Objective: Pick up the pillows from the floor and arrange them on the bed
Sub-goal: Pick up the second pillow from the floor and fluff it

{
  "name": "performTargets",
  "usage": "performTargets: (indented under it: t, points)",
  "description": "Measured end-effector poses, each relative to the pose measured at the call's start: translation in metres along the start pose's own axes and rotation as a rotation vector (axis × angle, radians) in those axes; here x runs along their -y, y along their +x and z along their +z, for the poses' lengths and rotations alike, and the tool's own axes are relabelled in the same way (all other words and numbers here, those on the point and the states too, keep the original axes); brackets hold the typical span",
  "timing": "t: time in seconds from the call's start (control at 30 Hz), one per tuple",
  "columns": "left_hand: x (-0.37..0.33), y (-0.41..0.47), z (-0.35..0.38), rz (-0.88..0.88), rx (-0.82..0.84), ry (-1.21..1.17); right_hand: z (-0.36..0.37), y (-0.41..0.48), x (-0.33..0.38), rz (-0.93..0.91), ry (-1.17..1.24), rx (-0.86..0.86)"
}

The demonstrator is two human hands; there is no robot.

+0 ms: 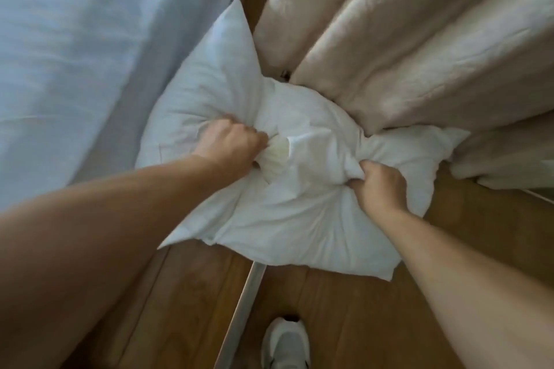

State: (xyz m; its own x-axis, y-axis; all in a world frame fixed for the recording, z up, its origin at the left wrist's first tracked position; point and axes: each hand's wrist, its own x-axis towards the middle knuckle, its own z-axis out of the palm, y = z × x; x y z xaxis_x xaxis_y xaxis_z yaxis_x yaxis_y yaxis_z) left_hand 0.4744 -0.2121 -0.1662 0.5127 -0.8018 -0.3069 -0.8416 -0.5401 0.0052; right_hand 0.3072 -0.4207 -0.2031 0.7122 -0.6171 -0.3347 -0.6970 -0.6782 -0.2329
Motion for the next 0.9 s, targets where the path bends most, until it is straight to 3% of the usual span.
performTargets:
  t: [0.13, 0.3, 0.4, 0.5, 0.6, 0.7, 0.9]
  points:
    - [0.012, -0.043, -0.092, 0.111, 0.007, -0.085, -0.1, -0.054, 0.018, 0.028, 0.054, 0.037]
    - [0.091, -0.088, -0.251, 0.08, -0.201, -0.073, -0.233, -0.088, 0.114, 0.022, 0.257, -0.014]
    - [0.177, -0.122, -0.335, -0.036, -0.282, -0.044, -0.29, -0.096, 0.214, -0.129, 0.22, -0.052]
    - [0.273, -0.158, -0.394, -0.273, -0.348, -0.022, -0.316, -0.095, 0.329, -0.251, 0.188, -0.049]
    - [0.36, -0.221, -0.405, -0.444, -0.331, -0.009, -0.3, -0.093, 0.454, -0.402, 0.162, 0.001]
    - [0.419, -0.307, -0.382, -0.502, -0.202, -0.041, -0.266, -0.111, 0.565, -0.5, 0.074, 0.141]
    - [0.488, -0.435, -0.33, -0.628, -0.102, -0.014, -0.217, -0.175, 0.7, -0.734, -0.057, 0.293]
